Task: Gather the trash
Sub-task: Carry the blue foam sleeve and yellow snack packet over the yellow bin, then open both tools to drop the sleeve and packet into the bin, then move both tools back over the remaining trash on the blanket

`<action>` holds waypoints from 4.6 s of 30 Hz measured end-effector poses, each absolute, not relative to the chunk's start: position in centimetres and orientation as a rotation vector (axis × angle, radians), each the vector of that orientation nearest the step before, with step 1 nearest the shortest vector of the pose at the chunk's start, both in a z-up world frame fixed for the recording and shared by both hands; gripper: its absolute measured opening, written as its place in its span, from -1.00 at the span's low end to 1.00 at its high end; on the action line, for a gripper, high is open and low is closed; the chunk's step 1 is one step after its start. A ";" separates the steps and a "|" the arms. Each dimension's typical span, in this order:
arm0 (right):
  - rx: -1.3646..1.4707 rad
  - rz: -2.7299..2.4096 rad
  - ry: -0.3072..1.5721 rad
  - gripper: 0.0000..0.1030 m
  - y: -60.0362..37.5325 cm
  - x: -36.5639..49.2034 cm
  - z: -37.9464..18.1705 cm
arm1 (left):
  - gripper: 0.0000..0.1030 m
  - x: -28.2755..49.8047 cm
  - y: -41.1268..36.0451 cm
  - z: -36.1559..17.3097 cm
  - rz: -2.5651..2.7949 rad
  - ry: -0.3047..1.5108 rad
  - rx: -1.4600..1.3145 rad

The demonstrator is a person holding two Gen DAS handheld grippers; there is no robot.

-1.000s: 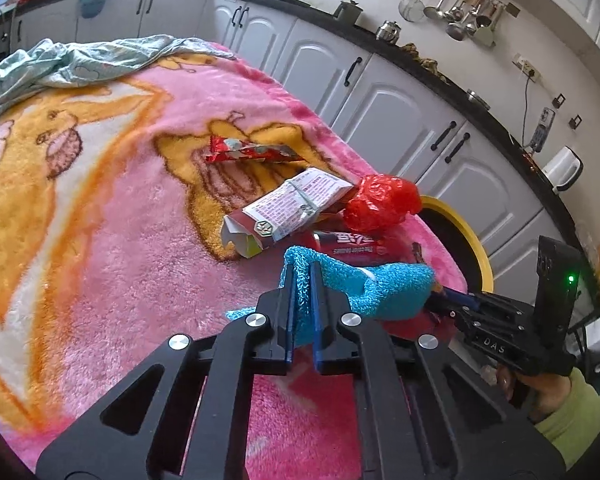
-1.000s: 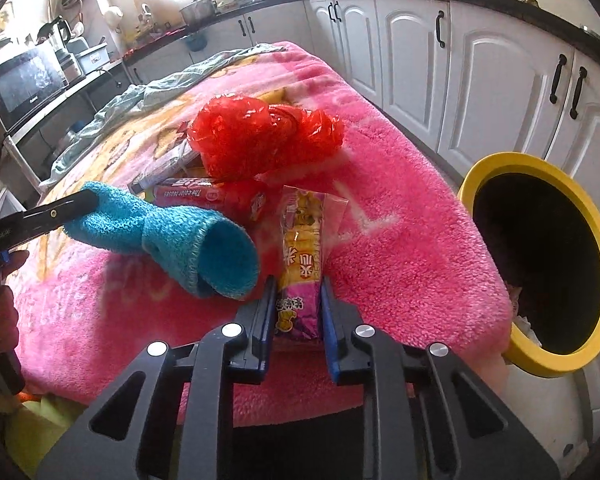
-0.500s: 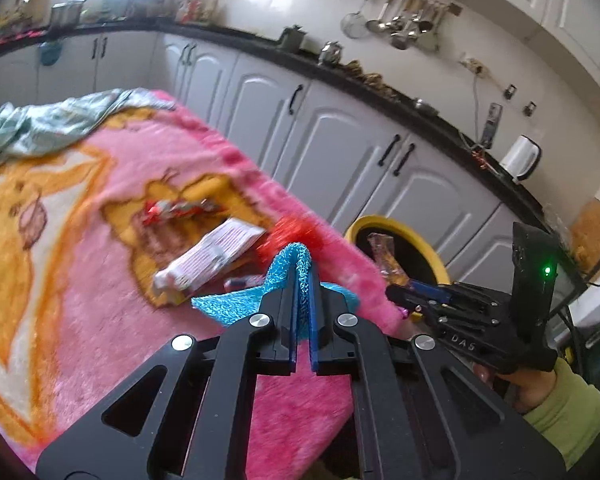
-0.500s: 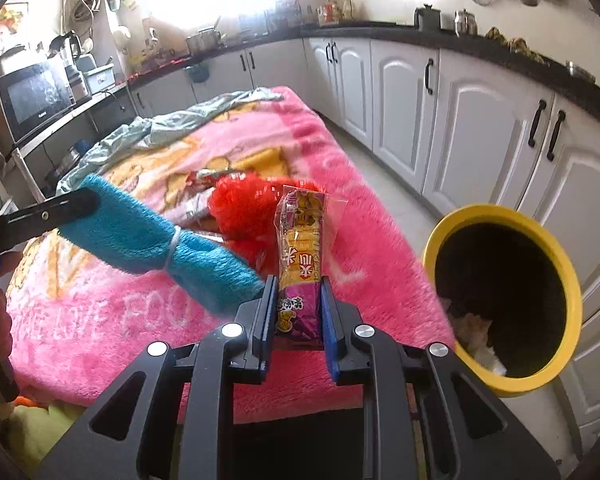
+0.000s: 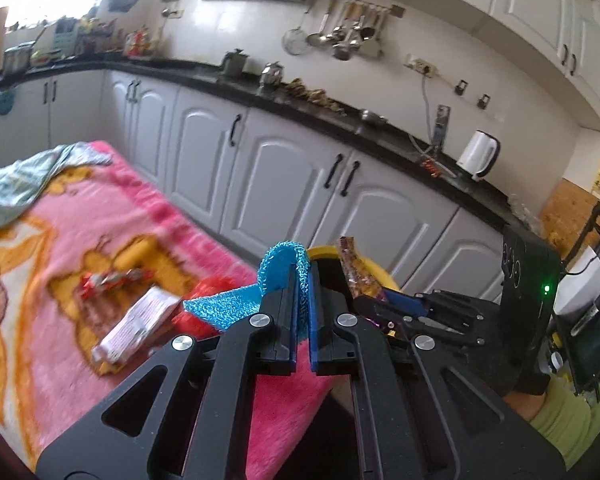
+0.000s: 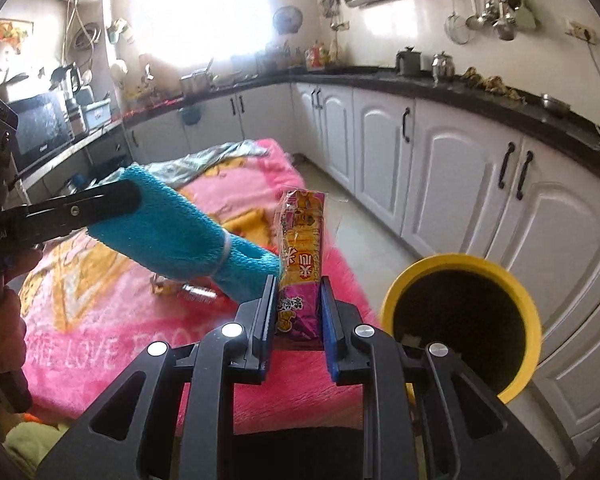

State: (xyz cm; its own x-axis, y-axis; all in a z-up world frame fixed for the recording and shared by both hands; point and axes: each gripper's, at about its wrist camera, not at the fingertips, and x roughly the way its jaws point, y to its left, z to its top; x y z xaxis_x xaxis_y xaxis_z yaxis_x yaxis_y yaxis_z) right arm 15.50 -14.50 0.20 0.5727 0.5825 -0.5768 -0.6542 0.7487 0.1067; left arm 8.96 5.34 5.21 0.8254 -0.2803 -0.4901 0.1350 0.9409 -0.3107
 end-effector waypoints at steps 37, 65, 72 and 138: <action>0.058 0.464 0.499 -0.61 -27.2 22.5 4.8 | -0.98 21.9 -4.3 7.3 -0.388 0.520 -0.221; 0.111 0.354 0.665 0.13 -27.9 27.1 -3.2 | -0.25 26.0 -4.9 -0.8 -0.339 0.692 -0.214; 0.109 0.333 0.617 0.43 -28.1 25.2 -2.0 | 0.30 23.8 -3.4 0.5 -0.282 0.645 -0.197; -0.237 0.792 0.604 0.80 -3.7 14.3 -2.4 | 0.79 9.9 22.5 -2.0 0.221 0.610 -0.389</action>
State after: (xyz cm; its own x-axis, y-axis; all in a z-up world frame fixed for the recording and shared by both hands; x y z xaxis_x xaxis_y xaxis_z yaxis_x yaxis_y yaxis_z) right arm 14.30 -3.74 -2.38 0.5462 0.5949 -0.5897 -0.7261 0.6873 0.0208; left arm 9.89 22.51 -1.99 0.7994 0.0871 -0.5944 -0.3135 0.9045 -0.2890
